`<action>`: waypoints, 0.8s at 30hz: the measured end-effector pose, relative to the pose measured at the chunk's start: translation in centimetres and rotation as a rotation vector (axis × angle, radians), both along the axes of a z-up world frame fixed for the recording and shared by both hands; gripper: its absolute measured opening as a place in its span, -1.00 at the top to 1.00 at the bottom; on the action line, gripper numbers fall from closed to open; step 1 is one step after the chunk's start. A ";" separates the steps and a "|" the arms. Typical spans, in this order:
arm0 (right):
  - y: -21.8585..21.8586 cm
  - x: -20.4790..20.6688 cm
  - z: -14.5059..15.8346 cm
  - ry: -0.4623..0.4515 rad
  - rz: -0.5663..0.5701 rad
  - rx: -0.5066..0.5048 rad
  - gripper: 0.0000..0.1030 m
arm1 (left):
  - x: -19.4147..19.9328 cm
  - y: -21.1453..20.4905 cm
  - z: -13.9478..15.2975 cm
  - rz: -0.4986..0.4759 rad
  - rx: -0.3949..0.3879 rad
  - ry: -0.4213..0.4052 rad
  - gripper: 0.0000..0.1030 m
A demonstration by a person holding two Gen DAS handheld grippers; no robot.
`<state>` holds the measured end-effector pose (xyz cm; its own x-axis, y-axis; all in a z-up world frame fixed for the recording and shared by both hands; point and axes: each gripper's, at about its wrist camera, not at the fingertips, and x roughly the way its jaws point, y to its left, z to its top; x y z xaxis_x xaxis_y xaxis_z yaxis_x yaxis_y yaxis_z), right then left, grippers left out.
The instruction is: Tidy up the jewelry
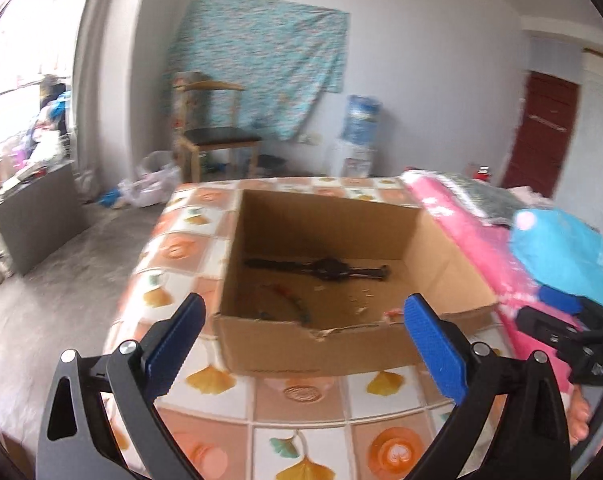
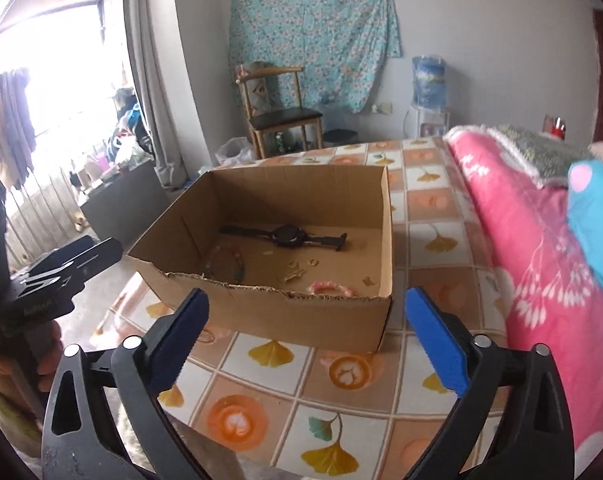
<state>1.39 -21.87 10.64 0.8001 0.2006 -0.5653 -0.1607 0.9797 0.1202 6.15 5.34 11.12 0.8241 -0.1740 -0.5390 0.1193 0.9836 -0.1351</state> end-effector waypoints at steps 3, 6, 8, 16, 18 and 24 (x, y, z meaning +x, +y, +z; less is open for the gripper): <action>0.6 -0.3 0.2 -0.023 -0.024 -0.043 -0.84 | -0.2 0.1 -0.1 0.092 0.067 0.016 -0.89; 0.8 -0.6 0.3 -0.045 -0.066 -0.077 -0.84 | -0.5 0.3 -0.1 0.161 0.125 0.010 -0.89; 1.0 -0.7 0.3 -0.061 -0.088 -0.100 -0.84 | -0.6 0.2 0.0 0.182 0.164 0.004 -0.90; 0.6 -1.4 0.4 -0.099 -0.125 -0.091 -0.84 | -0.4 -0.8 -0.5 0.113 0.177 0.032 -0.90; 0.6 -1.2 0.2 -0.074 -0.116 -0.072 -0.84 | -0.4 -1.3 -0.8 0.113 0.181 0.047 -0.90; 0.3 0.0 -0.6 -0.005 -0.132 -0.069 -0.84 | 0.4 -3.1 -1.9 0.105 0.236 0.115 -0.89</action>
<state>1.38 -21.59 10.06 0.8199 0.0547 -0.5699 -0.0309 0.9982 0.0514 6.54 2.22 9.25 0.7619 0.0507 -0.6457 0.0124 0.9956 0.0928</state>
